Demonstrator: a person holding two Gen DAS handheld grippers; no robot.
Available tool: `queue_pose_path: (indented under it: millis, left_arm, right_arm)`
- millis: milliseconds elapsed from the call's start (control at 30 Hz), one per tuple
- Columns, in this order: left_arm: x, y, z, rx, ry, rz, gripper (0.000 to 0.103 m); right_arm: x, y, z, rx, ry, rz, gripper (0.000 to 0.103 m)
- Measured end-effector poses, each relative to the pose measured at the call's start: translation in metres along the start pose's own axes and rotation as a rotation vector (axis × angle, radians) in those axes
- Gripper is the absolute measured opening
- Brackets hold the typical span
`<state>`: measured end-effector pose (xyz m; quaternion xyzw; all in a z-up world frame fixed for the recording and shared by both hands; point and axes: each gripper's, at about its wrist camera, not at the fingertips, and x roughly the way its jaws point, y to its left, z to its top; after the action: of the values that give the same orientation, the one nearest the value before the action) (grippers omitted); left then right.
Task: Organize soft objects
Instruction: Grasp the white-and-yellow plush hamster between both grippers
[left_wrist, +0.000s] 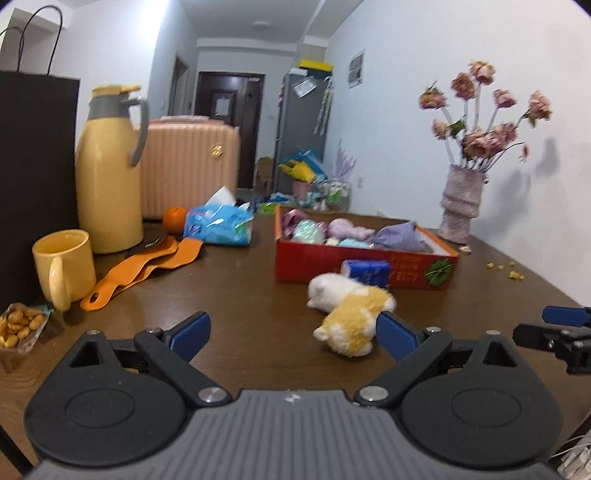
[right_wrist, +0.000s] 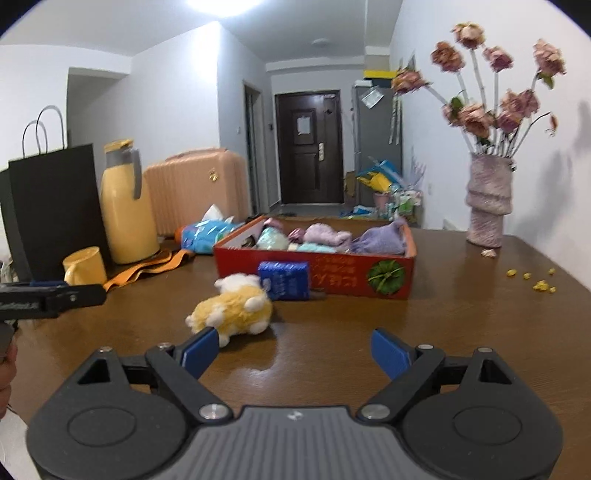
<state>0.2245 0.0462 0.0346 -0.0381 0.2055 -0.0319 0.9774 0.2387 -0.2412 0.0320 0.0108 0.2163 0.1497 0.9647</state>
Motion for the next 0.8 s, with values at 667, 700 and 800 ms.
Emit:
queue_pose_path:
  millis: [667,700,800]
  left_arm:
    - [0.065,0.032,0.009,-0.055,0.015,0.056,0.098]
    - [0.07,0.033,0.01,-0.052,0.016,0.06,0.098]
    - [0.082,0.033,0.014,-0.046,0.024,0.051,0.098]
  right_arm:
    - [0.152,0.066,0.025,0.063,0.116,0.088,0.09]
    - [0.16,0.068,0.026,0.068,0.126,0.079,0.09]
    - [0.181,0.073,0.022,0.067,0.16,0.022,0.087]
